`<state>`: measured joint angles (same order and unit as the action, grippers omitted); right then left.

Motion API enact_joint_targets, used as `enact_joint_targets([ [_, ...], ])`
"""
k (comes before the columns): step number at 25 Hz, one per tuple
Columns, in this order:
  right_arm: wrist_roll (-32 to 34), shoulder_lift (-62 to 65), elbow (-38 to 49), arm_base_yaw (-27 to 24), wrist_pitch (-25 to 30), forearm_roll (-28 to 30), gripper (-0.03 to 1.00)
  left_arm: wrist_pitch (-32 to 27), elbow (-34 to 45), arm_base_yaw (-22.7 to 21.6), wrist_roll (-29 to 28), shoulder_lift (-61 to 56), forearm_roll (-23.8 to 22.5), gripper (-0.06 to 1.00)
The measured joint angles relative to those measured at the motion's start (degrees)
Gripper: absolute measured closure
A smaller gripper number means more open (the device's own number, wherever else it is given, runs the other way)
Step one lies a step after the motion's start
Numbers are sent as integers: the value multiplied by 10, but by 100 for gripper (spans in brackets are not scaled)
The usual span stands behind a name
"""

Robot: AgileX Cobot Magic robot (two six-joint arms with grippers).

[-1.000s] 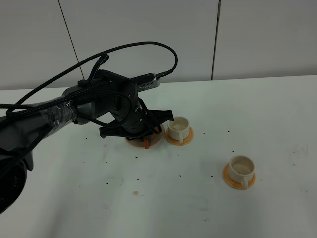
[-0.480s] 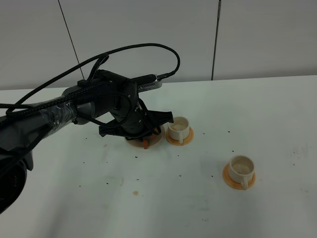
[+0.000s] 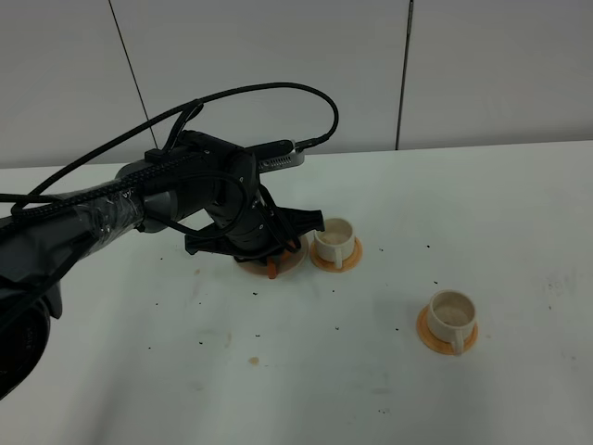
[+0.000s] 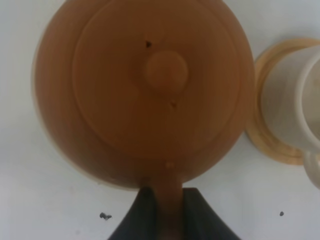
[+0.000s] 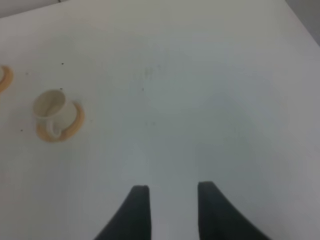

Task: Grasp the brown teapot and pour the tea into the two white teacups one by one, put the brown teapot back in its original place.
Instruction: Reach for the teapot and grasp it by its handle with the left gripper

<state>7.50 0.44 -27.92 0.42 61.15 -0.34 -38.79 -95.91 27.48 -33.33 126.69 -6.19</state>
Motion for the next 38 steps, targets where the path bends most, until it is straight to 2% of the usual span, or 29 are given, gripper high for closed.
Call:
enact_joint_targets([
  [18, 0, 0, 0, 0, 0, 0, 74, -4, 0, 4, 1, -5, 4, 77],
  [38, 0, 0, 0, 0, 0, 0, 74, -23, 0, 6, 1, -26, -33, 77],
])
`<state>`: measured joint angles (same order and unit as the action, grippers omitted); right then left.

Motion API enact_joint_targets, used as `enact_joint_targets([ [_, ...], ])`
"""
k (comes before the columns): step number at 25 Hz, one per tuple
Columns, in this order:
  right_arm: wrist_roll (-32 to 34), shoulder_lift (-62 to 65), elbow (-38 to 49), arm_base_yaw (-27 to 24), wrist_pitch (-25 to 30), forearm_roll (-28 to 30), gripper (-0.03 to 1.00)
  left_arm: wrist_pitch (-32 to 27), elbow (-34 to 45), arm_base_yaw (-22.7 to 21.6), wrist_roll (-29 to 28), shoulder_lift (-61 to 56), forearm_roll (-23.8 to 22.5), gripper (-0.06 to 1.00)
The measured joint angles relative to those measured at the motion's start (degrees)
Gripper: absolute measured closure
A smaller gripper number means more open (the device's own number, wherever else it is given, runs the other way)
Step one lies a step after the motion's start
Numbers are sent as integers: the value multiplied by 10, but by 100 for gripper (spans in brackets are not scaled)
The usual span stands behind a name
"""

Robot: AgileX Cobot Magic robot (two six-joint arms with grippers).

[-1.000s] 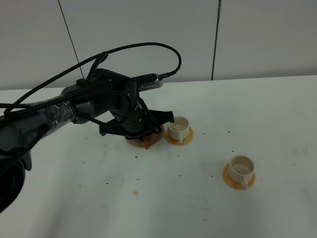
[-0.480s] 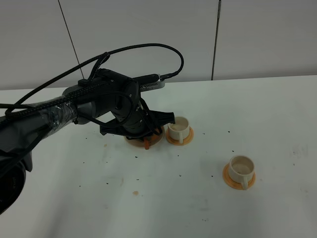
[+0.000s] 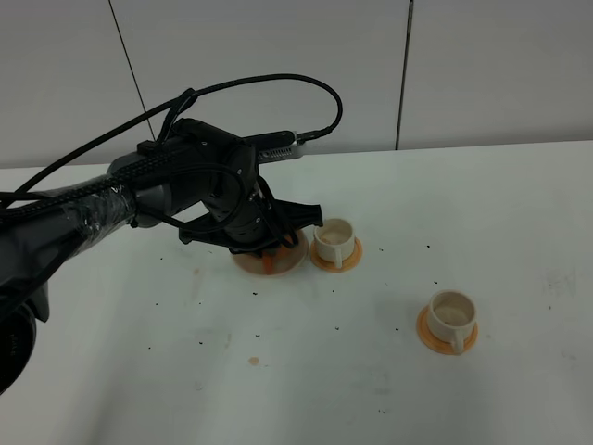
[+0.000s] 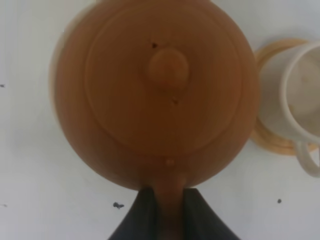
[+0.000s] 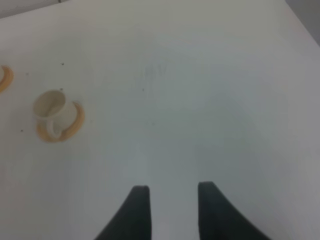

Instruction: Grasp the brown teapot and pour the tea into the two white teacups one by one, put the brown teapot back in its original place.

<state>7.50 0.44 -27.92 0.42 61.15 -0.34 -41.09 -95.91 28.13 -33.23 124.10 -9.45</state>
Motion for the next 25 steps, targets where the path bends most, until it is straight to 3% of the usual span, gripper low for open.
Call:
enact_joint_targets([
  [8, 0, 0, 0, 0, 0, 0, 74, -11, 0, 0, 5, -3, -5, 77],
  [17, 0, 0, 0, 0, 0, 0, 74, -53, 0, 0, 101, -9, -5, 77],
  [25, 0, 0, 0, 0, 0, 0, 74, -67, 0, -9, 144, -45, -5, 77],
])
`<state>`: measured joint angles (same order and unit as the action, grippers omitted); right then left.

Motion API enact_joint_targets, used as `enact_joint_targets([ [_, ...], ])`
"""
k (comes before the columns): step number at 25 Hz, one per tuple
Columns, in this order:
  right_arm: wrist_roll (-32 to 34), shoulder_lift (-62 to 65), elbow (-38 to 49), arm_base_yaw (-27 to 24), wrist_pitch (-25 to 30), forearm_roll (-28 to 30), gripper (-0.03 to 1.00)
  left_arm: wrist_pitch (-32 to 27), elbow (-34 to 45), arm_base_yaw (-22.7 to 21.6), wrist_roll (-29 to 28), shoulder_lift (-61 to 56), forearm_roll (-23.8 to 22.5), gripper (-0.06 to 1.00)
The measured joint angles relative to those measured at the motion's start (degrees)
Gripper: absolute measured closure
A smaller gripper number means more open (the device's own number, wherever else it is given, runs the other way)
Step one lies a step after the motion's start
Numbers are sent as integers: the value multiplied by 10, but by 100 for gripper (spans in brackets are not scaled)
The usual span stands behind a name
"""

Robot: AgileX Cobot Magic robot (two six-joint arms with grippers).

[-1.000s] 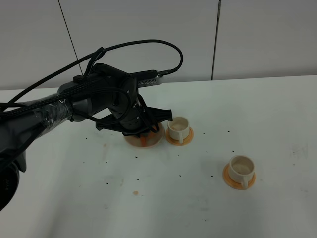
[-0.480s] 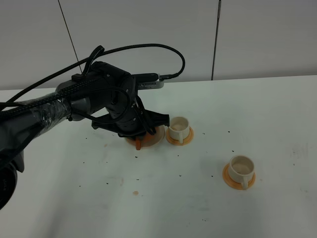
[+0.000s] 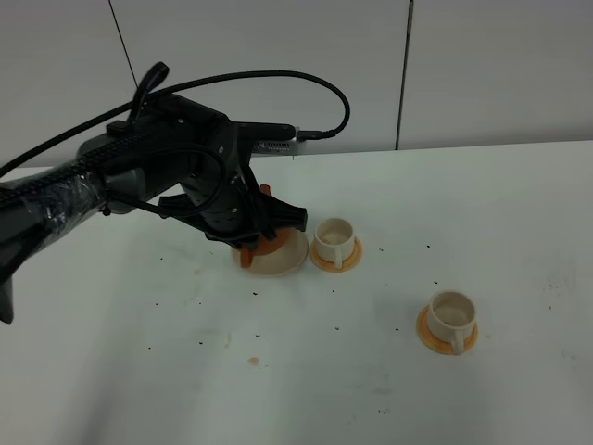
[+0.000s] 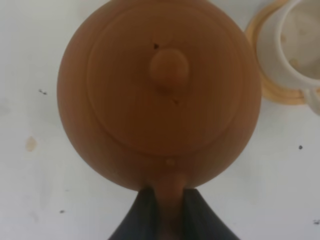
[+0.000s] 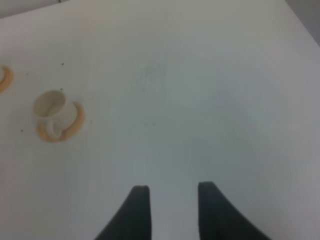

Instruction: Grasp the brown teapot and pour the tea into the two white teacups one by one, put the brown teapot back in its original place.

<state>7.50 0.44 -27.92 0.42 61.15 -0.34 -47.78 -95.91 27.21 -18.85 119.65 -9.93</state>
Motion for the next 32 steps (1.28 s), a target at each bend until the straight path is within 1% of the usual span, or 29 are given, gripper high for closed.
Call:
enact_joint_targets([
  [6, 0, 0, 0, 0, 0, 0, 74, -11, 0, -14, 57, -21, 0, 77],
  [9, 0, 0, 0, 0, 0, 0, 74, -12, 0, -27, 94, -32, 10, 77],
  [11, 0, 0, 0, 0, 0, 0, 74, -14, 0, -39, 133, -34, 31, 77],
  [16, 0, 0, 0, 0, 0, 0, 74, -24, 0, -65, 256, -34, 107, 77],
  [18, 0, 0, 0, 0, 0, 0, 74, -24, 0, -70, 301, -34, 123, 77],
  [20, 0, 0, 0, 0, 0, 0, 74, -24, 0, -72, 341, -34, 127, 77],
  [22, 0, 0, 0, 0, 0, 0, 74, -24, 0, -74, 368, -34, 127, 77],
  [26, 0, 0, 0, 0, 0, 0, 74, -30, 0, -81, 401, -34, 133, 77],
  [32, 0, 0, 0, 0, 0, 0, 74, -42, 0, -84, 468, -37, 140, 77],
])
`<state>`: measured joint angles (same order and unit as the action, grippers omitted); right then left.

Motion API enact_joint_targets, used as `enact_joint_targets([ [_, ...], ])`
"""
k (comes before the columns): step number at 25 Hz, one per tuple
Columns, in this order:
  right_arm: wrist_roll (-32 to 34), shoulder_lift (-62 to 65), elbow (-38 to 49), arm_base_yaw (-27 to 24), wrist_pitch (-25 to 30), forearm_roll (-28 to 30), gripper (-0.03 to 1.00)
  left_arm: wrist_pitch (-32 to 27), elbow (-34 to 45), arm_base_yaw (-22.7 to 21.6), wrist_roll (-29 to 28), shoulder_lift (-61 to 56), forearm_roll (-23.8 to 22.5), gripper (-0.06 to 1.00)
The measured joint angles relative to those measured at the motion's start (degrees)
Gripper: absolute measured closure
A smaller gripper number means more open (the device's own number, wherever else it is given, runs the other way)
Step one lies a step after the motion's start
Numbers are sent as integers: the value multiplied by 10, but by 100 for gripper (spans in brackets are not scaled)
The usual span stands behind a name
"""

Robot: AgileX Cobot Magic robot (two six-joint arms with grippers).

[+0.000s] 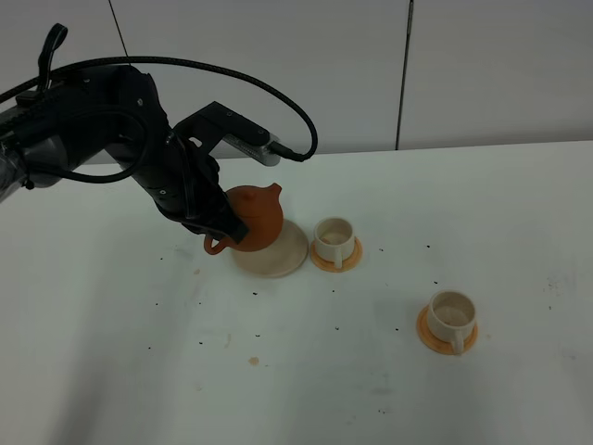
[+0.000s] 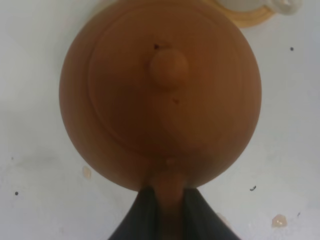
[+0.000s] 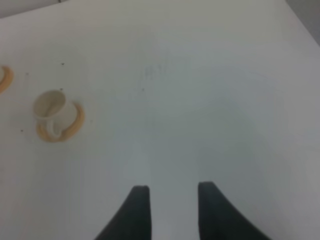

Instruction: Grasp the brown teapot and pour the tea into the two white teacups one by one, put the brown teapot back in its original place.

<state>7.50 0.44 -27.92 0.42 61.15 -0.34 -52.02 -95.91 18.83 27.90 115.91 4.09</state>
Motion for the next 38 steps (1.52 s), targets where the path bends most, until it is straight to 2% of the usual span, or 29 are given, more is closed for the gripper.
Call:
enact_joint_targets([
  [7, 0, 0, 0, 0, 0, 0, 74, -6, -5, 0, 48, 0, 0, 77],
  [12, -1, 0, 0, 0, 0, 0, 74, -30, -57, 0, 84, 0, 0, 77],
  [18, 0, 0, 0, 0, 0, 0, 74, -82, -119, -11, 113, 1, 4, 77],
  [23, 0, 0, 0, 0, 0, 0, 74, -125, -148, -28, 143, 26, 25, 77],
  [31, 0, 0, 0, 0, 0, 0, 74, -134, -153, -28, 180, 50, 26, 77],
  [38, 0, 0, 0, 0, 0, 0, 74, -133, -184, -28, 183, 51, 27, 77],
])
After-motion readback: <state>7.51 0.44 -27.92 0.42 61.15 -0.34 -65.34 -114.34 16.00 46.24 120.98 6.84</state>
